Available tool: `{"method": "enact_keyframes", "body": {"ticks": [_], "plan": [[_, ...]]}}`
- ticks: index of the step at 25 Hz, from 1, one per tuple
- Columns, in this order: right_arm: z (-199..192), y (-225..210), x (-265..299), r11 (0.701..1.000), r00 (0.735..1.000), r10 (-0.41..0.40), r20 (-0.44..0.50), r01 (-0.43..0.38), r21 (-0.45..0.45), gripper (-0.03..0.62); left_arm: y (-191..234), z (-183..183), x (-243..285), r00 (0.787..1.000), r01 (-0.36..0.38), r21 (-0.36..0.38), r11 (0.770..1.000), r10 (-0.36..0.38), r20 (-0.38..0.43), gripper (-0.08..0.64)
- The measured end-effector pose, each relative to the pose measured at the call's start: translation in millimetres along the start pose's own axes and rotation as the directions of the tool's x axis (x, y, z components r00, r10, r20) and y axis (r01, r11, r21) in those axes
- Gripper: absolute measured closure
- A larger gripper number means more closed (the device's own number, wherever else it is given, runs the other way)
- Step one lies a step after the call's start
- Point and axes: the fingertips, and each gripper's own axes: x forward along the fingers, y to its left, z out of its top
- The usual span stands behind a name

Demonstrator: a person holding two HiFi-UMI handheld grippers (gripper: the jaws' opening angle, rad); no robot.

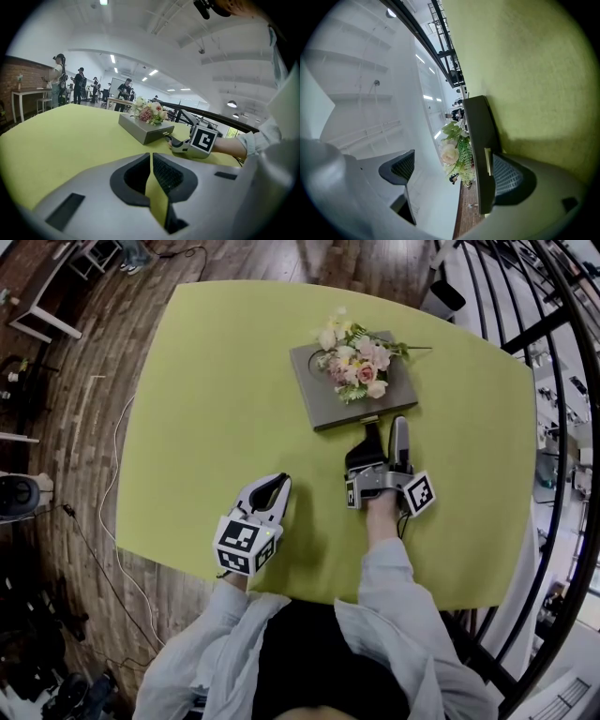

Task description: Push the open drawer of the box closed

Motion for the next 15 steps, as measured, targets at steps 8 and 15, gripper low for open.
{"method": "enact_keyframes", "body": {"ticks": [8, 15], "plan": [[9, 7, -21, 0.995, 0.998, -0.066, -0.011, 0.064, -0.076, 0.057, -14, 3, -9, 1.0, 0.014, 0.024, 1.0, -0.014, 0.02, 0.532], [4, 32, -48, 0.971, 0.991, -0.109, -0.072, 0.091, -0.222, 0.057, -35, 4, -24, 0.999, 0.033, 0.039, 0.999, -0.035, 0.038, 0.532]]}}
